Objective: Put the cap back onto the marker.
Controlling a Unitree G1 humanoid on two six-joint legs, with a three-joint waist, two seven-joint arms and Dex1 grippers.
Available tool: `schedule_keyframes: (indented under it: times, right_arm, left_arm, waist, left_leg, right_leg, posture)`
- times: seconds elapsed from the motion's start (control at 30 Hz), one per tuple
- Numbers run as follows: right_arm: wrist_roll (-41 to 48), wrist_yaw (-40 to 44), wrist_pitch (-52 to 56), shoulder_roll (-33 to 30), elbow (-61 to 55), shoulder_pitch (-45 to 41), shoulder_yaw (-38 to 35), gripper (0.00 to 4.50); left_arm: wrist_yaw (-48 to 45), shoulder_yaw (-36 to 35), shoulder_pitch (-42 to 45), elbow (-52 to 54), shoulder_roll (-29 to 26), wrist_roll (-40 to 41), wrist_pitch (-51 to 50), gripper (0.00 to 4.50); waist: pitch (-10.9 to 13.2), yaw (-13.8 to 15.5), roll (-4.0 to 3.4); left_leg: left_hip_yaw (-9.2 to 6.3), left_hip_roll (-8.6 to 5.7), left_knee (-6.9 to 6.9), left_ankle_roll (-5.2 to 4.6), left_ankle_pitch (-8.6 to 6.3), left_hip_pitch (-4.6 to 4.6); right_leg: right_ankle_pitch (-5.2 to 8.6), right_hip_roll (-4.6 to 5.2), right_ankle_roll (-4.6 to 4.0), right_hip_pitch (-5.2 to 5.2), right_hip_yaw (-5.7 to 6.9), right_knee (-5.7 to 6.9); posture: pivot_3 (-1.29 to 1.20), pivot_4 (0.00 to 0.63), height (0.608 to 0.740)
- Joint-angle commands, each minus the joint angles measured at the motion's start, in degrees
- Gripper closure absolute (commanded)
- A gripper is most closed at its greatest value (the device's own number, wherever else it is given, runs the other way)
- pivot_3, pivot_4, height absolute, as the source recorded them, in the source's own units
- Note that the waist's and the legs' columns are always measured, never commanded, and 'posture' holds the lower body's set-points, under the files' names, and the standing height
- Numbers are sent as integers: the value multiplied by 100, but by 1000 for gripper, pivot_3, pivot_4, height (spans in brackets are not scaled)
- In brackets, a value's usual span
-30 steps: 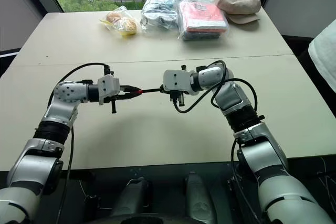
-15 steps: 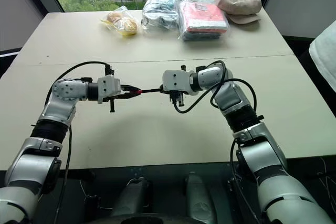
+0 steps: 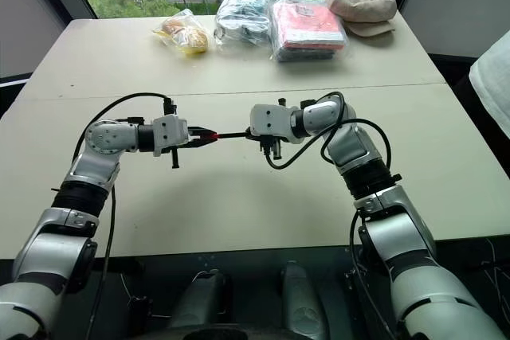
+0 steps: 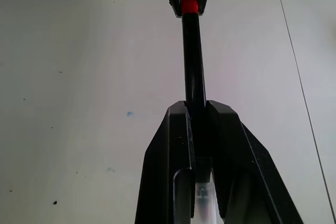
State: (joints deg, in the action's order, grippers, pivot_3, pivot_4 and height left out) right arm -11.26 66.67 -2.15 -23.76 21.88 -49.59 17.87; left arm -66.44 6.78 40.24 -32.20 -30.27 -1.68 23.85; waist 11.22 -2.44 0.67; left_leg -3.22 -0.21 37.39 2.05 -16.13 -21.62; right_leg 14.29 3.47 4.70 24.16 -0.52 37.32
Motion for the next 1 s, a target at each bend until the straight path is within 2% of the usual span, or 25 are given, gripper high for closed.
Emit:
schedule_keyframes:
  times: [0.03,0.5,1.0]
  right_arm:
    - [-9,-58,-268,435,-145,-203,404,4444]
    - [-235,-209,-195,786,-226,-332,480,4444]
    - [-215,-118,103,629,-594,-325,424,4444]
  left_arm:
    - [5,204,382,509,269,177,93,4500]
    - [-111,386,467,278,63,-152,291,4500]
    - [304,429,497,-237,-159,-665,556,4500]
  waist:
    - [0,-1,0]
    - [0,1,0]
    - [0,1,0]
  left_leg:
    - [0,0,0,0,0,0]
    - [1,0,0,0,0,0]
    - [0,0,0,0,0,0]
  right_leg:
    - [0,0,0,0,0,0]
    - [0,0,0,1,-1,1]
    - [0,0,0,2,-1,3]
  posture:
    - [0,150,740]
    - [0,150,740]
    - [0,150,740]
